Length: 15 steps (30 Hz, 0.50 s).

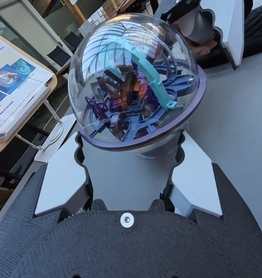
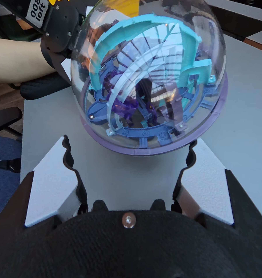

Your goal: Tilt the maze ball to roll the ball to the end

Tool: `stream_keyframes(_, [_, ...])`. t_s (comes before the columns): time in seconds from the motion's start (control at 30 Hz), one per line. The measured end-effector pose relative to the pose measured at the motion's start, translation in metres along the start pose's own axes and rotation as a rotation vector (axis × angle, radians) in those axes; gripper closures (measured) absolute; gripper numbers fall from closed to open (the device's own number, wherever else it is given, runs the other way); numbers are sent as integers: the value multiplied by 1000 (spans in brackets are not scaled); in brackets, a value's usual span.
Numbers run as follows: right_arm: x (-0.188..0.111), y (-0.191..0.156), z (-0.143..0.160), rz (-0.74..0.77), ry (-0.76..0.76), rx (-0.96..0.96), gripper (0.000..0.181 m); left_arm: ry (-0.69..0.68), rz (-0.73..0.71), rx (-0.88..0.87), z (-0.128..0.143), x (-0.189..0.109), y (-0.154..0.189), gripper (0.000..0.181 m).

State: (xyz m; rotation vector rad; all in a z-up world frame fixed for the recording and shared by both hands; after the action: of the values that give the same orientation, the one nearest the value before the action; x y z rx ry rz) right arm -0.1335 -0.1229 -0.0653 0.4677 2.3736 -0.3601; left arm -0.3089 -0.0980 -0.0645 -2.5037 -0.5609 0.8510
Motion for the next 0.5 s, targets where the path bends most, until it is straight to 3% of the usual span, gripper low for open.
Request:
stream_keyframes(0.2, [-3,10,8,168,-41,-134,28,7,6,-19,2,2,0,55])
stream_keyframes(0.37, [-16,19,1,414,81,-465,31,6,11,-21,2,2,0,55])
stream_keyframes(0.5, [-9,15,0,418,38,-640,45,11,17,-29,2,2,0,55])
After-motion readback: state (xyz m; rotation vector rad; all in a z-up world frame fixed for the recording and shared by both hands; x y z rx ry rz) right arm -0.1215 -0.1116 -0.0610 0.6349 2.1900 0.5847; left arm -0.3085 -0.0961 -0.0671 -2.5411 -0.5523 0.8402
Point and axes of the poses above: each gripper's, where its closed fingertips meet, x out along the fingers, z out of its underside, y = z × x across the jaws, the point moved 7 cm from there along -x, back along the fingers, and after that the axes turned 14 degrees about -y, right-handed, at the moved point
